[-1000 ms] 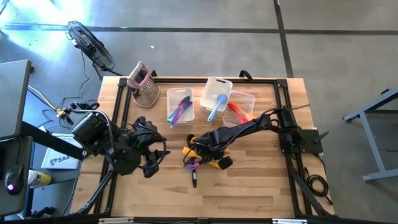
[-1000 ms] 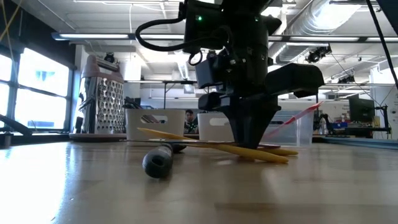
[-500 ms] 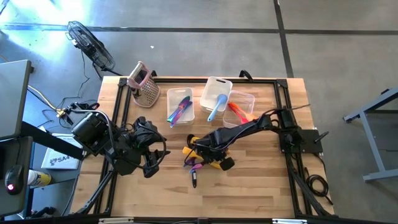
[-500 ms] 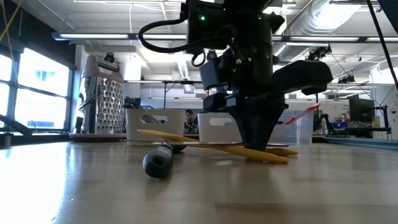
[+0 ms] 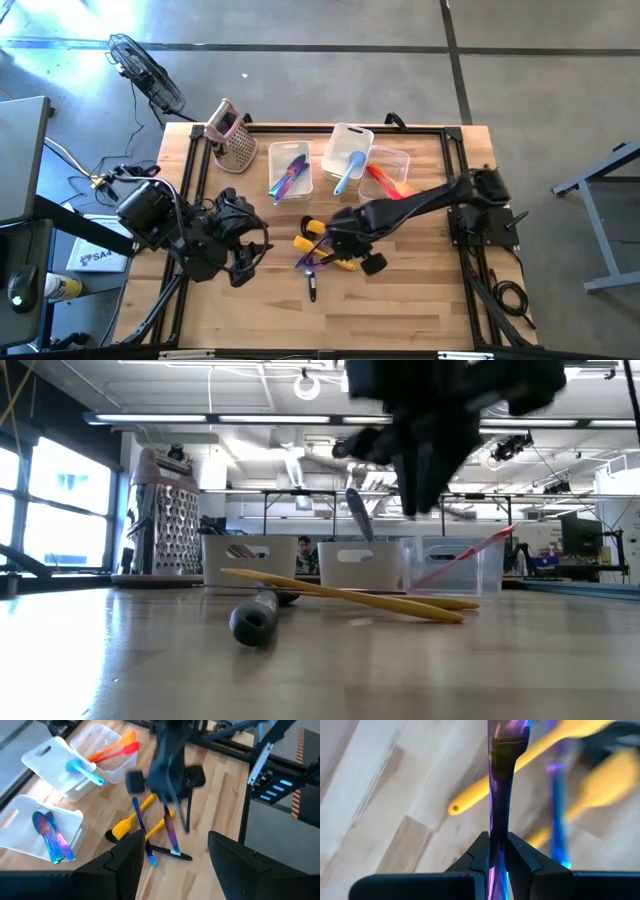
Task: Pick & Place Kitchen Items
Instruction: Put the violet table knife into the left white bin
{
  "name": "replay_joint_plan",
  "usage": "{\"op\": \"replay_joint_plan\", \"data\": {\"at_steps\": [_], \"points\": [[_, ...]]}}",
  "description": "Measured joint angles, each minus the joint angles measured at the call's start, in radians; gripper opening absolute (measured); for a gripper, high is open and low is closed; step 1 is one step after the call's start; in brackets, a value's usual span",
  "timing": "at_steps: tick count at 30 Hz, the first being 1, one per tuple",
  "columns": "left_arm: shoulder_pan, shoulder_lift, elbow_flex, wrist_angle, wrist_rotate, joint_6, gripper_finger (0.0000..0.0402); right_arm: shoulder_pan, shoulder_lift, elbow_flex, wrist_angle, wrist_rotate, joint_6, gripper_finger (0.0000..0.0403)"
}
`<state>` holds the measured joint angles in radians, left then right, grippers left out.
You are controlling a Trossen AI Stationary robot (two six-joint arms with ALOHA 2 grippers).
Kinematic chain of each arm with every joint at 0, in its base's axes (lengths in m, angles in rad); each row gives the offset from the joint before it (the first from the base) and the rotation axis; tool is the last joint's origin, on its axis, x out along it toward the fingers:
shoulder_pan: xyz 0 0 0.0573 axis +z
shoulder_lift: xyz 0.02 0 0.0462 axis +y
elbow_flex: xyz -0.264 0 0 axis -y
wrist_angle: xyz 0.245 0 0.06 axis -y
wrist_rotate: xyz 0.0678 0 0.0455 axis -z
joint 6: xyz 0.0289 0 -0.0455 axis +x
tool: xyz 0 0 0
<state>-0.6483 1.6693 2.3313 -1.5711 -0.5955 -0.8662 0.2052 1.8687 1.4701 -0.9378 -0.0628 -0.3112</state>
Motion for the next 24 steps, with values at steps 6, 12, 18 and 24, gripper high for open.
{"op": "replay_joint_plan", "data": {"at_steps": [6,12,18,24], "points": [[0.0,0.044,0.0,0.0,-0.011,0.052,0.0212,0.025,-0.176,0.001,0.042,0.1,0.153,0.003],[0.0,0.108,0.0,-0.001,-0.175,0.169,0.0212,0.088,-0.306,0.002,0.135,0.166,0.217,0.003],[0.0,0.17,-0.001,0.003,-0.252,0.343,0.0212,0.123,-0.36,0.003,0.157,0.239,0.203,0.003],[0.021,0.226,-0.001,0.006,-0.299,0.521,0.0212,0.1,-0.361,0.003,0.133,0.223,0.17,0.003]]}}
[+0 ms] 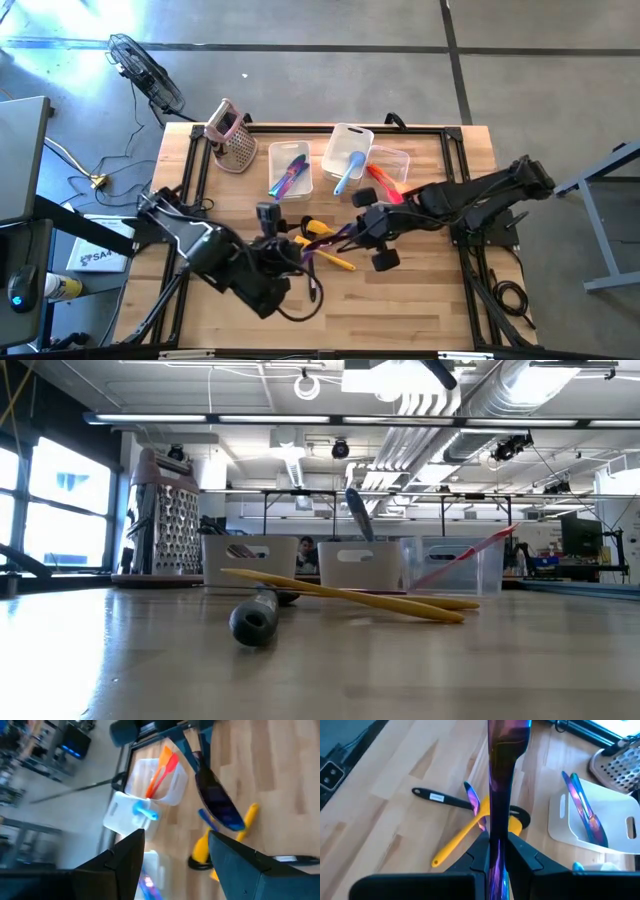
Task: Pick & Place Kitchen Items
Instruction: Put the violet table knife into the left white bin
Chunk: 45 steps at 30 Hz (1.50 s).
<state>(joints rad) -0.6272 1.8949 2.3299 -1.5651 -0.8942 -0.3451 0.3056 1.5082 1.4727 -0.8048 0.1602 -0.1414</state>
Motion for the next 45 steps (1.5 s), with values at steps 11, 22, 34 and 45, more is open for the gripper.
{"op": "replay_joint_plan", "data": {"at_steps": [11,22,34,45], "points": [[-0.001,0.004,0.0,-0.006,-0.084,0.401,0.0212,-0.072,0.0,0.0,-0.007,-0.138,-0.055,0.003],[0.0,0.005,0.0,-0.006,-0.066,0.526,0.0212,-0.115,0.0,0.0,0.002,-0.227,-0.073,0.003],[0.029,0.005,0.0,-0.002,-0.062,0.577,0.0212,-0.228,0.0,0.0,0.052,-0.477,-0.036,0.003],[0.107,0.005,0.0,0.122,-0.031,0.592,0.0212,-0.291,0.001,0.0,0.084,-0.552,-0.037,0.003]]}}
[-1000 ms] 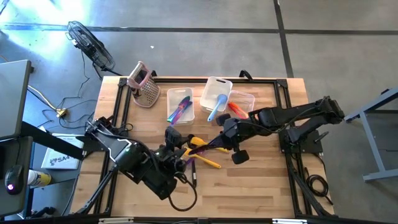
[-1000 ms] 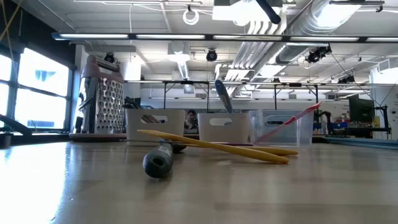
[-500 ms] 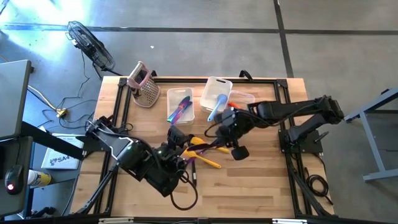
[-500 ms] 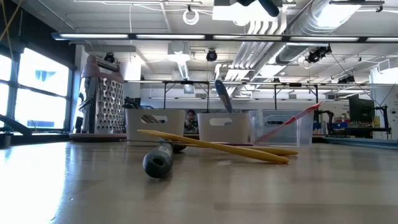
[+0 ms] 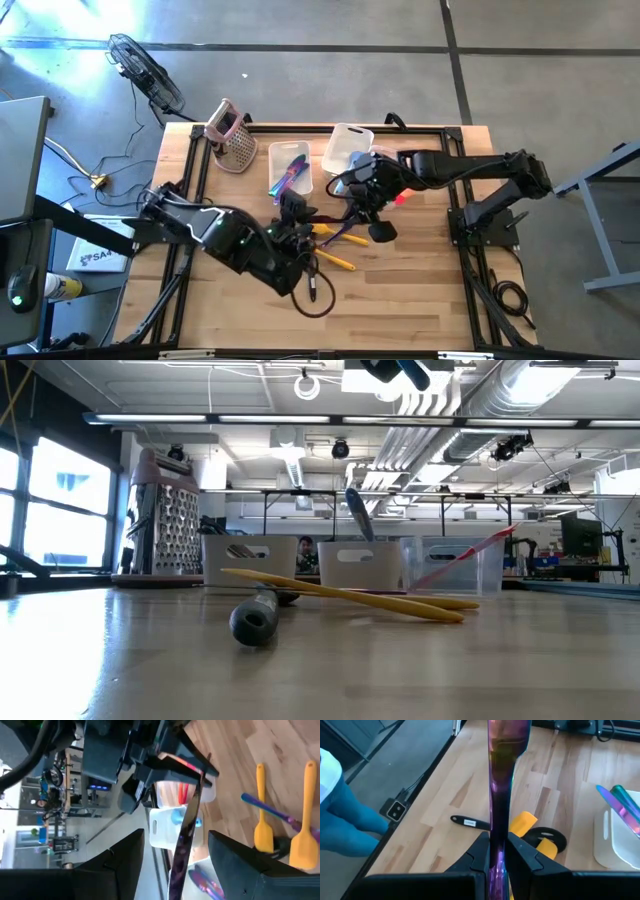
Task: Pick & Place Kitchen Items
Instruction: Put the violet table knife into the left white bin
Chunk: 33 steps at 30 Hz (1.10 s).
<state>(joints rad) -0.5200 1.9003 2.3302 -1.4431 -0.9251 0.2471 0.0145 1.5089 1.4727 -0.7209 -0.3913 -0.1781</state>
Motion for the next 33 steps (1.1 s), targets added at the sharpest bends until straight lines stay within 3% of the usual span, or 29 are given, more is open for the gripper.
{"op": "replay_joint_plan", "data": {"at_steps": [7,25,33], "points": [[0.04,0.0,0.0,0.011,0.044,-0.005,0.0212,-0.009,0.0,0.0,0.0,-0.002,-0.003,0.003],[0.069,0.0,0.0,-0.024,0.097,0.174,0.0208,-0.009,0.0,0.0,-0.001,-0.001,-0.003,0.003],[0.069,0.019,0.0,-0.019,0.089,0.226,0.013,-0.011,0.0,0.0,-0.001,-0.001,-0.003,0.003]]}}
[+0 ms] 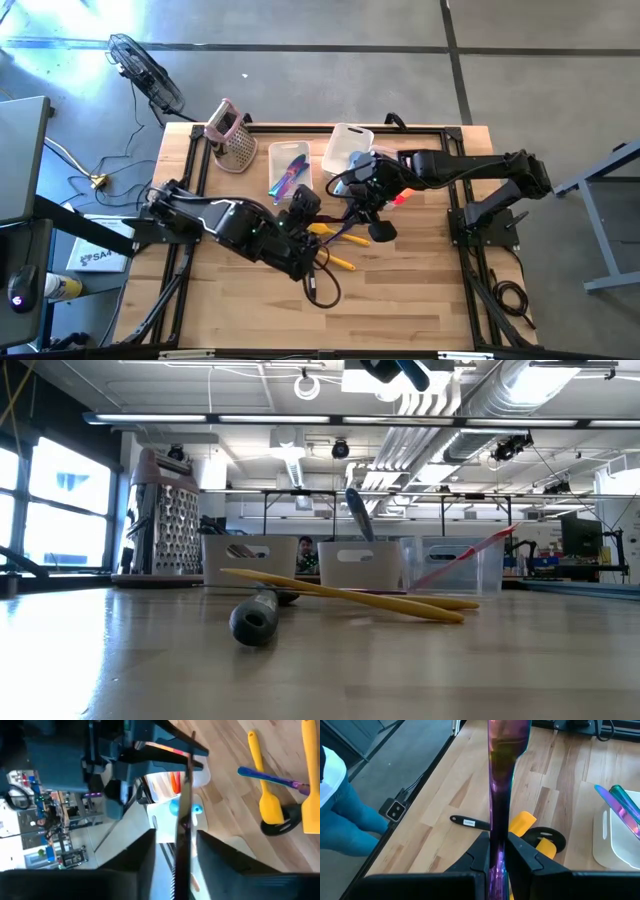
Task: Pick & Place Kitchen Items
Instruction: Put the violet table knife into the left white bin
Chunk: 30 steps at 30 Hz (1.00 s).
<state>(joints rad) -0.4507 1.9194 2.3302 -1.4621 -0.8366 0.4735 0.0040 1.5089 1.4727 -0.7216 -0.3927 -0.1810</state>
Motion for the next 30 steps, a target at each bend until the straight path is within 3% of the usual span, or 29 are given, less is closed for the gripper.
{"op": "replay_joint_plan", "data": {"at_steps": [9,22,30], "points": [[0.022,0.032,0.0,-0.004,-0.038,0.028,0.001,-0.001,0.0,0.0,-0.003,0.005,0.004,0.003],[0.044,0.031,0.0,-0.007,-0.006,0.021,0.0002,0.0,0.001,0.0,-0.006,0.034,0.007,0.0036],[0.048,0.03,0.0,-0.011,-0.013,-0.01,0.0,0.0,0.001,0.002,0.042,0.167,0.178,0.0108]]}}
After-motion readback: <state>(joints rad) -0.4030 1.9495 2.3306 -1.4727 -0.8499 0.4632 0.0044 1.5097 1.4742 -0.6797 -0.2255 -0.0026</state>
